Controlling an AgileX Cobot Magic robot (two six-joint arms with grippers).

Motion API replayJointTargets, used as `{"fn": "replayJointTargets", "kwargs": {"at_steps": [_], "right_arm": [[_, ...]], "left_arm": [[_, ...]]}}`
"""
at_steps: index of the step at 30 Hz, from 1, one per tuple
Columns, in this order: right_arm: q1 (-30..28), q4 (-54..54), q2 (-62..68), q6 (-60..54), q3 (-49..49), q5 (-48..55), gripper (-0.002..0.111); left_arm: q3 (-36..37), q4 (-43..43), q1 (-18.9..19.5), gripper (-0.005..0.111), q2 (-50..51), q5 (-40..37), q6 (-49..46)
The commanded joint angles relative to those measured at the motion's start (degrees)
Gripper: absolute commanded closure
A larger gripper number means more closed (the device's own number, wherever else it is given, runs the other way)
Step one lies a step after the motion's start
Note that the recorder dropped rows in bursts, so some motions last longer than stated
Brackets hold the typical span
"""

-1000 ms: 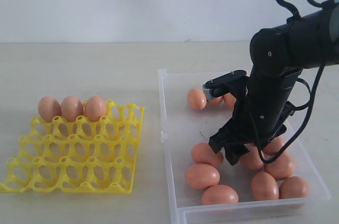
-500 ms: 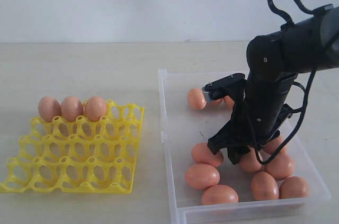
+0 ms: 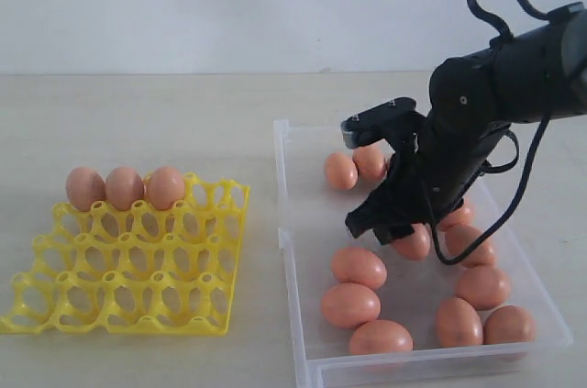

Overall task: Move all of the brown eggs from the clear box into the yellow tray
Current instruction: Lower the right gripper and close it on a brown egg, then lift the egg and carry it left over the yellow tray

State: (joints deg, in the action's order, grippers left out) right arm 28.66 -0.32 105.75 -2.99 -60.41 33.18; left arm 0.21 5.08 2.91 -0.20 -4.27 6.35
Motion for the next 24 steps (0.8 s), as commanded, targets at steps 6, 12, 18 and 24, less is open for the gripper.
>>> {"fn": "replayJointTargets", "kwargs": {"at_steps": [6, 12, 18, 24], "right_arm": [[-0.09, -0.22, -13.38, 0.95, 13.23, -31.45, 0.108], [-0.09, -2.03, -15.11, 4.35, 25.60, -64.10, 0.108], [-0.09, -22.06, -14.30, 13.65, 27.11, -88.01, 0.108], [-0.09, -29.78, -3.91, 13.04, 23.38, -99.68, 0.108]], "left_arm": [[-0.21, 0.04, -0.33, 0.103, 0.20, 0.40, 0.07], [-0.21, 0.04, -0.33, 0.103, 0.20, 0.40, 0.07], [-0.21, 0.04, -0.33, 0.103, 0.20, 0.40, 0.07], [-0.21, 0.04, -0.33, 0.103, 0.20, 0.40, 0.07]]}}
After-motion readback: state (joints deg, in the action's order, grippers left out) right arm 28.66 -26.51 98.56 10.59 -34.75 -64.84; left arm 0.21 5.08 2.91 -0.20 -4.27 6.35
